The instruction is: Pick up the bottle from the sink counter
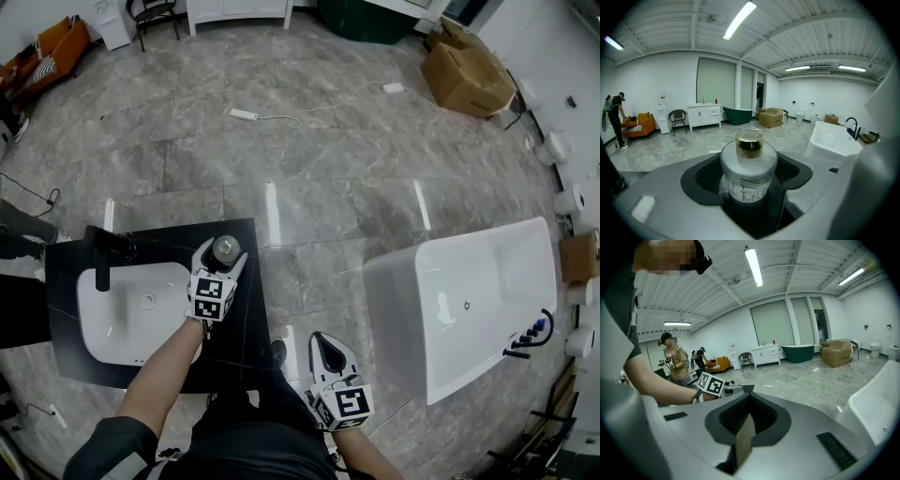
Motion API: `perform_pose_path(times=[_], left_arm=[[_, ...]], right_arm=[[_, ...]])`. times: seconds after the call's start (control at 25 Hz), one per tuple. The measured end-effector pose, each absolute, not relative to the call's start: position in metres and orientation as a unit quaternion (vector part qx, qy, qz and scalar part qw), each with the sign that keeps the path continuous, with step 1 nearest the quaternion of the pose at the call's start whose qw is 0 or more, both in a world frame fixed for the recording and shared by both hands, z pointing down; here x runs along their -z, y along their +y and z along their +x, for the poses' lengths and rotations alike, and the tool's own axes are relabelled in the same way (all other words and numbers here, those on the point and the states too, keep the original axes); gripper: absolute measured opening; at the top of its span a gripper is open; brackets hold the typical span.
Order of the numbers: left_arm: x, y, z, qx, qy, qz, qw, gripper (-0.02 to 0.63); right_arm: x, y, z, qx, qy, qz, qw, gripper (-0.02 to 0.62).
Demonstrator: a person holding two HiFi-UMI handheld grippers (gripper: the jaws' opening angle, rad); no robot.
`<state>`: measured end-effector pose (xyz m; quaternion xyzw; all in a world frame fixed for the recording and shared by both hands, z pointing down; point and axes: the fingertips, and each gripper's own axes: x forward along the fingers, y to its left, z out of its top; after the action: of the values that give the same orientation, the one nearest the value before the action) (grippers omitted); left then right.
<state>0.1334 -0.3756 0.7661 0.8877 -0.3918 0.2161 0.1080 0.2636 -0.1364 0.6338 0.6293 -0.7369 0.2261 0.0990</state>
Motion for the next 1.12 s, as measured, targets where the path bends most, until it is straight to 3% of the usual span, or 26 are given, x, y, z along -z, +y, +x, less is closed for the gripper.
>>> perform_pose_path(times=[0.28,0.68,1.12], left_arm=[[-0.725,-0.352,0.121,-0.198,-0.376,0.901,0.091,0.334],[-0.666,-0.262,0.085,-0.185,-0.329,0.918,0.121,0.334],[-0.607,-0.183,0.028,-0.169,-0.333,0.92,0.118,0.334]], right_arm=[[-0.631,-0.143,0.242,-0.223,-0.754,0.61,0.097,-0.005],[-0.622,-0.141,0.195,-0.217,-0.777,0.578,0.121,-0.005],[-0.6,-0.127,0.155,-0.204,-0.794,0.565,0.097,-0.006]])
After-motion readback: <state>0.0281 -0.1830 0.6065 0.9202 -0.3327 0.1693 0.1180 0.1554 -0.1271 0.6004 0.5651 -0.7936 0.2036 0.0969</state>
